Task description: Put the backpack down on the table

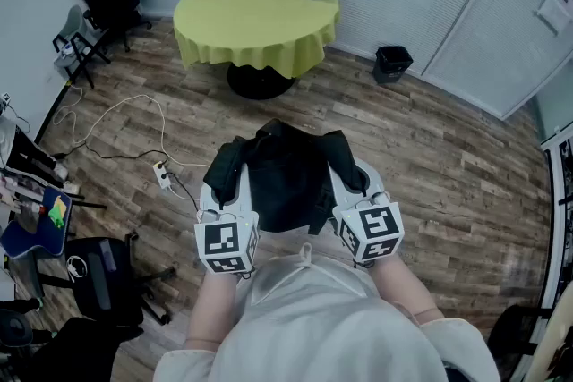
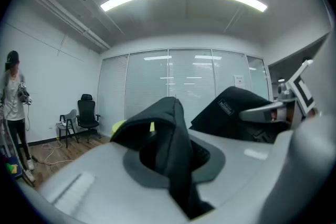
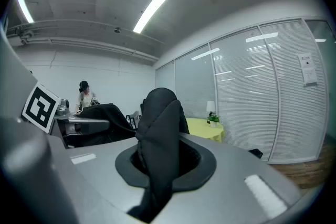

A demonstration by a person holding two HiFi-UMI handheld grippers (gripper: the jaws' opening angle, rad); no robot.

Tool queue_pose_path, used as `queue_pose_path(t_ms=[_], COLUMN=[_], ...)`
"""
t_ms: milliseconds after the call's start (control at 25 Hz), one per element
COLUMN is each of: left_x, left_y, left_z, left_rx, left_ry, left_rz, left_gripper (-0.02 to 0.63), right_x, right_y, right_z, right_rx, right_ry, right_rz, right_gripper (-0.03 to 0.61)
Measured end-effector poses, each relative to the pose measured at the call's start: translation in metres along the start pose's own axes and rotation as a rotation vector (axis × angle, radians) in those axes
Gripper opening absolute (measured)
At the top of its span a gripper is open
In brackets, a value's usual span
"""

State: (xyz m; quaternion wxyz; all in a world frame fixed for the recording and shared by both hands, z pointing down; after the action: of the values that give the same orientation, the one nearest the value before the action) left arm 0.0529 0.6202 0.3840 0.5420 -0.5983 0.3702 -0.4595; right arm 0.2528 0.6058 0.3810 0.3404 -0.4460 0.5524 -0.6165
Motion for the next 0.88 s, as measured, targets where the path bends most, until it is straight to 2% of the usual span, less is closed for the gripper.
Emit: queue_pose_path(t_ms=[520,880], left_x=[-0.005,-0.020], left_y=[-0.008,-0.025], left_z=[-0.008,-0.045], left_rx=[-0.039,-0.066], left_ry=[-0.002,-0.030], left_rz=[0.013,-0.028], left_gripper=[0.041,0.041], right_x=[0.001,0.015], right_y=[-0.006,-0.019], right_z=[-0.008,-0.037], right_rx=[0.010,0.014], right_ry=[-0.008,0.005], right_rz=[-0.004,-0.036], right_gripper=[0.034,0.034])
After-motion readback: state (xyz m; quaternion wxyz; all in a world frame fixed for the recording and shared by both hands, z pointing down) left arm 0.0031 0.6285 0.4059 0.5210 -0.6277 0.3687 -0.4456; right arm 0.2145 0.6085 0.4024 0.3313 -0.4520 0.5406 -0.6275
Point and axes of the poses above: the fingertips, and each gripper's own axes: x forward along the fingers, z to its right, y out of its top, the point moved 3 cm from there along -x, backward along the fingers, and after that the axes turned 6 degrees about -y, right-handed, at the moved point
